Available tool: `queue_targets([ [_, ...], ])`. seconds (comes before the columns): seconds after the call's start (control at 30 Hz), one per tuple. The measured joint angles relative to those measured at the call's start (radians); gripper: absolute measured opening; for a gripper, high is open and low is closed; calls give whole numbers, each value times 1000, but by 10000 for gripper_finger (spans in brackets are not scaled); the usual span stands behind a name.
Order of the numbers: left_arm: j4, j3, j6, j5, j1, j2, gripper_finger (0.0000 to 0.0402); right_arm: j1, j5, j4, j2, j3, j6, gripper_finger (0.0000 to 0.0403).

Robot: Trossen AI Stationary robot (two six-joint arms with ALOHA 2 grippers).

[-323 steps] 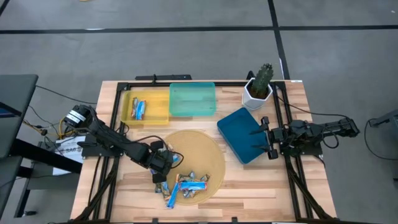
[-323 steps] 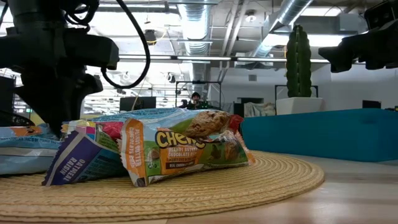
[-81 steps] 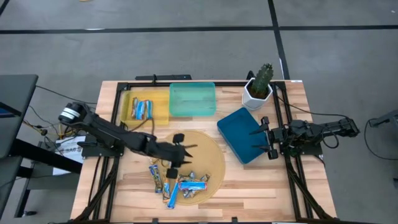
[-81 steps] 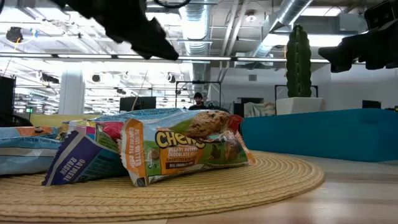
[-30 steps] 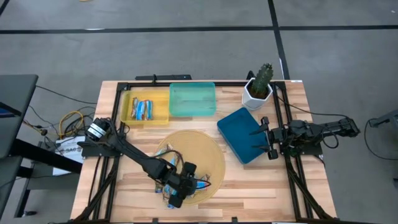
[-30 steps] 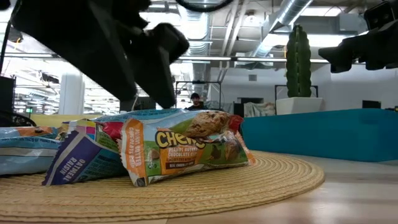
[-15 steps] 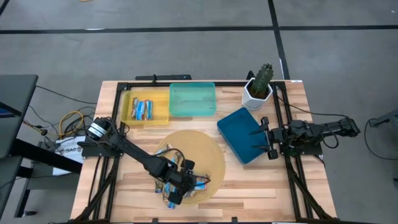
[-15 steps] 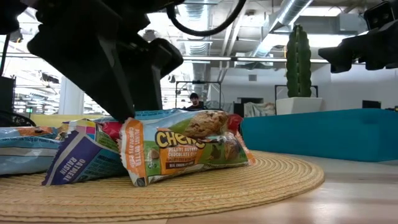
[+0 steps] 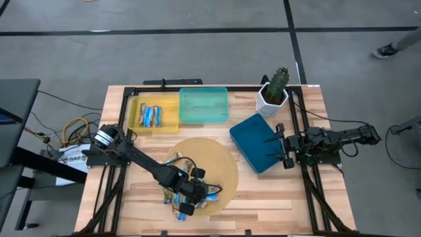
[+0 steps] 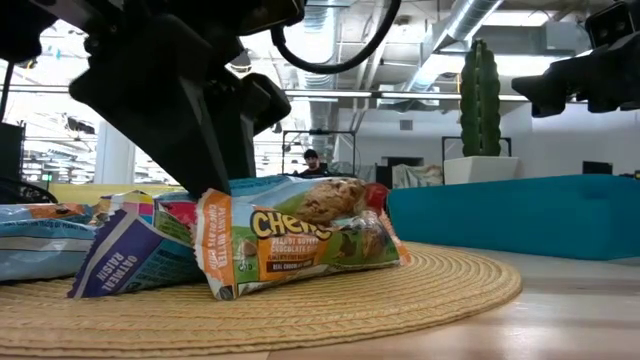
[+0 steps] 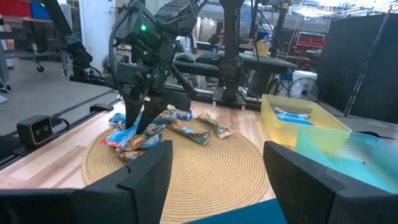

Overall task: Pick and place Granola Bars by type
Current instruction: Put the red granola bar into the yellow bin

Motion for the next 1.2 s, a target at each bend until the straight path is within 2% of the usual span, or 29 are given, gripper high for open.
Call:
queue_targets([
  [0.5, 3, 0, 12, 2, 2, 1, 11, 0, 0, 0, 0, 0, 0, 244],
  [0.8, 30, -1, 46, -15, 2, 1, 9, 0, 0, 0, 0, 0, 0, 244],
  [1.2, 53, -1, 117, -194, -2, -96, 10, 0, 0, 0, 0, 0, 0, 244],
])
